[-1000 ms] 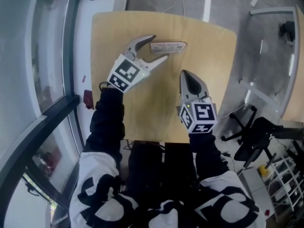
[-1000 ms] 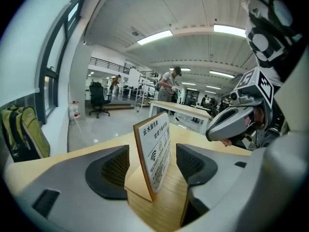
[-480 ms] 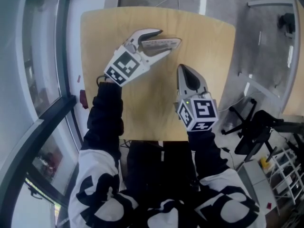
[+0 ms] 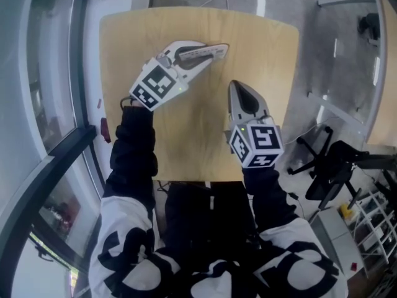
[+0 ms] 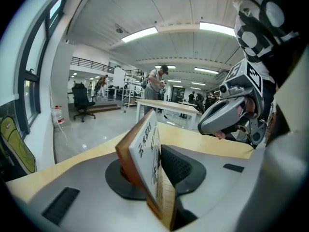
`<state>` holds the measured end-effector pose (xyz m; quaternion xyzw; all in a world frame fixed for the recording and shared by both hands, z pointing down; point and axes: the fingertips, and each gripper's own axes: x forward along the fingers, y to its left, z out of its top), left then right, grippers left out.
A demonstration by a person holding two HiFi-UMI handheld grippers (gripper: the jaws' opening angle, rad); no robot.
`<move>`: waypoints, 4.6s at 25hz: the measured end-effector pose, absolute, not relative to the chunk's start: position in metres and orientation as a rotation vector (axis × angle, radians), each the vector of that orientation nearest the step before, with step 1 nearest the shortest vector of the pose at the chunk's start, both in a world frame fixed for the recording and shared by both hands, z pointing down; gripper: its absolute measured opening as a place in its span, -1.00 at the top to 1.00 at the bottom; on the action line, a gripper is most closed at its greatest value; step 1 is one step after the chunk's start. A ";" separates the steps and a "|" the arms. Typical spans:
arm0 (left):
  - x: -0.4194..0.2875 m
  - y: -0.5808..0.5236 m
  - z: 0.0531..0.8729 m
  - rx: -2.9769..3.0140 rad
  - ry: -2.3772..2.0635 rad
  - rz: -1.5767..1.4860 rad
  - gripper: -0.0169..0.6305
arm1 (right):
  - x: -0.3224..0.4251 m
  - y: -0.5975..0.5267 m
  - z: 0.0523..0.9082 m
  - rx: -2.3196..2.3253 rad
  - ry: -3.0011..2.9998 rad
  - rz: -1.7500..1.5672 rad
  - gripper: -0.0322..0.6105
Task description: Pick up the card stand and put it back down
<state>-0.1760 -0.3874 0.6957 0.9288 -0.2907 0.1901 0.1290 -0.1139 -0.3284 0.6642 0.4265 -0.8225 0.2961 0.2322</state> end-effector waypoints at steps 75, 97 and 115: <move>-0.151 -0.194 0.354 2.282 -2.269 -0.022 0.87 | -0.066 -0.215 0.360 1.222 -2.916 0.257 0.83; -0.070 -0.236 0.374 2.516 -1.961 0.009 0.87 | 0.019 -0.237 0.371 1.531 -2.791 0.271 0.83; -0.054 -0.302 0.417 2.671 -1.667 0.183 0.87 | 0.053 -0.262 0.441 1.654 -2.588 0.481 0.83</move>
